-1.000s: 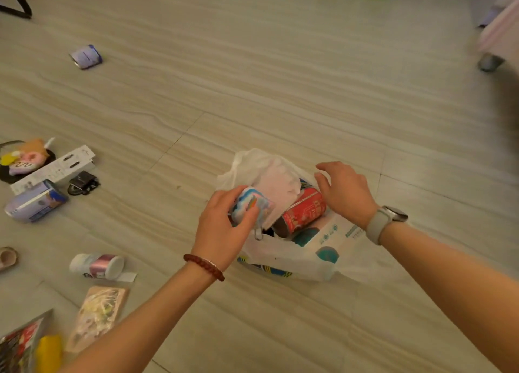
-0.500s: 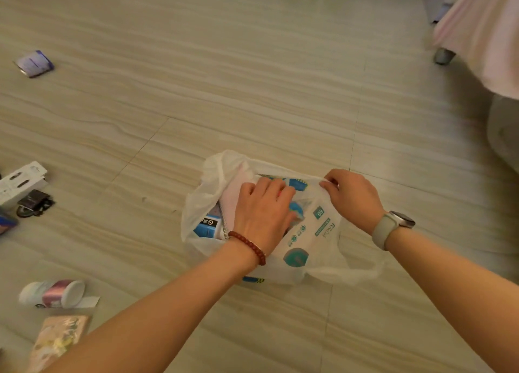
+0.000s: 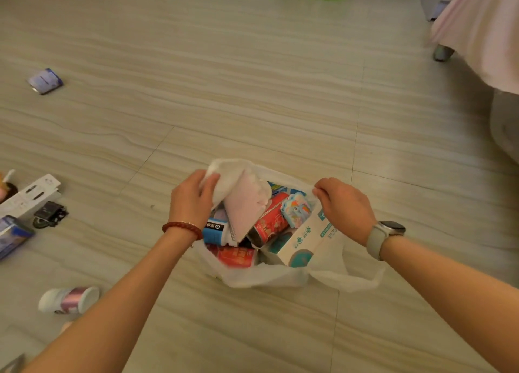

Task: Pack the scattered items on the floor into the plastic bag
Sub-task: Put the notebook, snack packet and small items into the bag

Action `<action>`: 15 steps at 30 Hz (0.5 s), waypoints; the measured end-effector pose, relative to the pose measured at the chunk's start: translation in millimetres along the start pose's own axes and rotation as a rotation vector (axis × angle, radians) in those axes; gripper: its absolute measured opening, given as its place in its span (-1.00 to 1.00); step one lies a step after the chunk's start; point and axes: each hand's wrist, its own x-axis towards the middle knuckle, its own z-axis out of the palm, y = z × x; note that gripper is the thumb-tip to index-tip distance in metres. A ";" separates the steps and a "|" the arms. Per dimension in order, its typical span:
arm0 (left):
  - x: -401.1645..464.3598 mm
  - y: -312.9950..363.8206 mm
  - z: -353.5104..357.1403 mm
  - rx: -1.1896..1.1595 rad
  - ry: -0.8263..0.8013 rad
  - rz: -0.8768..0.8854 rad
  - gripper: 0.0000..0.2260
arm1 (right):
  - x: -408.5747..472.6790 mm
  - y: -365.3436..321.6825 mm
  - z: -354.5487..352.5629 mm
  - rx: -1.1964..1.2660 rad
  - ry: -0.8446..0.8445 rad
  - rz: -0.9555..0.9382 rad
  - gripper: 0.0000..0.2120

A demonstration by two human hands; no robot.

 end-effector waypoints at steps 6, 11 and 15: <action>8.6 41.5 -43.0 -0.168 0.353 0.156 -0.82 | 41.4 -19.9 -41.7 0.308 0.352 0.052 -0.79; 6.0 45.1 -48.6 -0.170 0.322 0.092 -0.83 | 40.8 -48.7 -26.8 0.212 0.309 0.036 -0.75; -4.0 36.0 -46.7 -0.145 0.224 0.003 -0.81 | 34.6 -41.6 -15.2 0.050 0.160 0.086 -0.74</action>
